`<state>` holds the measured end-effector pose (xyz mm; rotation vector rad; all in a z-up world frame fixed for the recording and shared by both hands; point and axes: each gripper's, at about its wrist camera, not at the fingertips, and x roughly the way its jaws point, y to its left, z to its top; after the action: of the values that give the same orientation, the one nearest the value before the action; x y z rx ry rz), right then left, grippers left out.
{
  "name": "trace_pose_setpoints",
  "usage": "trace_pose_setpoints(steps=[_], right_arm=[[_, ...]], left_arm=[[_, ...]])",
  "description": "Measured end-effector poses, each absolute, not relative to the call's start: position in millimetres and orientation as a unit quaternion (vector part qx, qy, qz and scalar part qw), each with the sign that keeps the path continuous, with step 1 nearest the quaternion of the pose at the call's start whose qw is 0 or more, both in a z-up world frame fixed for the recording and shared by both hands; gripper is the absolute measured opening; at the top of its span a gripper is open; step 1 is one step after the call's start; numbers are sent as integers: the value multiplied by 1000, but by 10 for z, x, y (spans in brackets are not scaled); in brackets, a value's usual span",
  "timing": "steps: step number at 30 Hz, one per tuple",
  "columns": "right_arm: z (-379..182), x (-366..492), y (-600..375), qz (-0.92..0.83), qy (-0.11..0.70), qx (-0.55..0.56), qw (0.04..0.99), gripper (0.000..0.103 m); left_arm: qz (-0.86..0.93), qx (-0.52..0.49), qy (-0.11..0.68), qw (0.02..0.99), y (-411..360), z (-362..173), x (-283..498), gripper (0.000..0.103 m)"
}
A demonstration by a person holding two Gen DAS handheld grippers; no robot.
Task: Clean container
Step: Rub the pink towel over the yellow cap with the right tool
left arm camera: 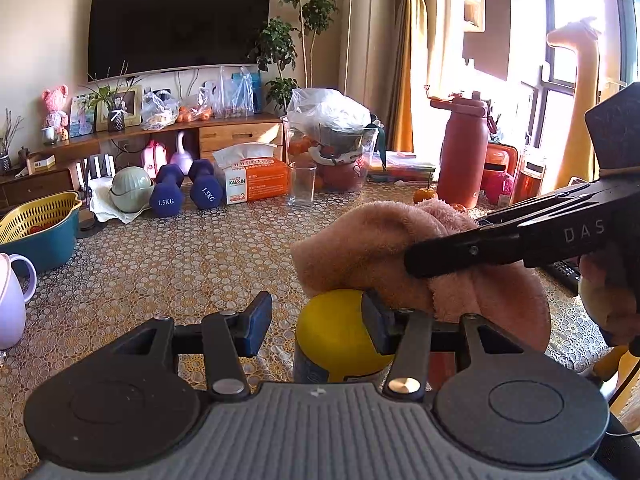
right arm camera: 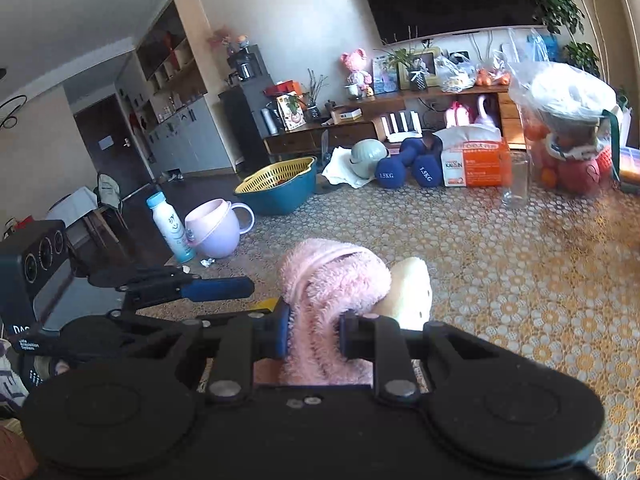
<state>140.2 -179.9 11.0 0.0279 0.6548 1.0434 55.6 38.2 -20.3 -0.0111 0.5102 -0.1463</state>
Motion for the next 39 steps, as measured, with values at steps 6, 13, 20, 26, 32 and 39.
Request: trace_pose_setpoints(steps=[6,13,20,26,32,39], right_arm=[[-78,1538,-1718,481,338,30,808,21],[-371,1797,-1749,463,386,98,792,21],[-648,1863,-1808,454,427,143,769,21],[-695,1795,-1859,441,439,110,775,21],[-199,1820,-1986,446,379,101,804,21],[113,1732,-1883,487,340,99,798,21]], left_arm=[[-74,-6,253,964,386,-203,568,49],[-74,-8,253,965,379,-203,576,49],[-75,-12,253,964,398,-208,585,49],[-76,-14,254,964,397,-205,586,49],[-80,-13,260,962,380,-187,598,49],[-87,-7,258,962,340,-191,584,49]])
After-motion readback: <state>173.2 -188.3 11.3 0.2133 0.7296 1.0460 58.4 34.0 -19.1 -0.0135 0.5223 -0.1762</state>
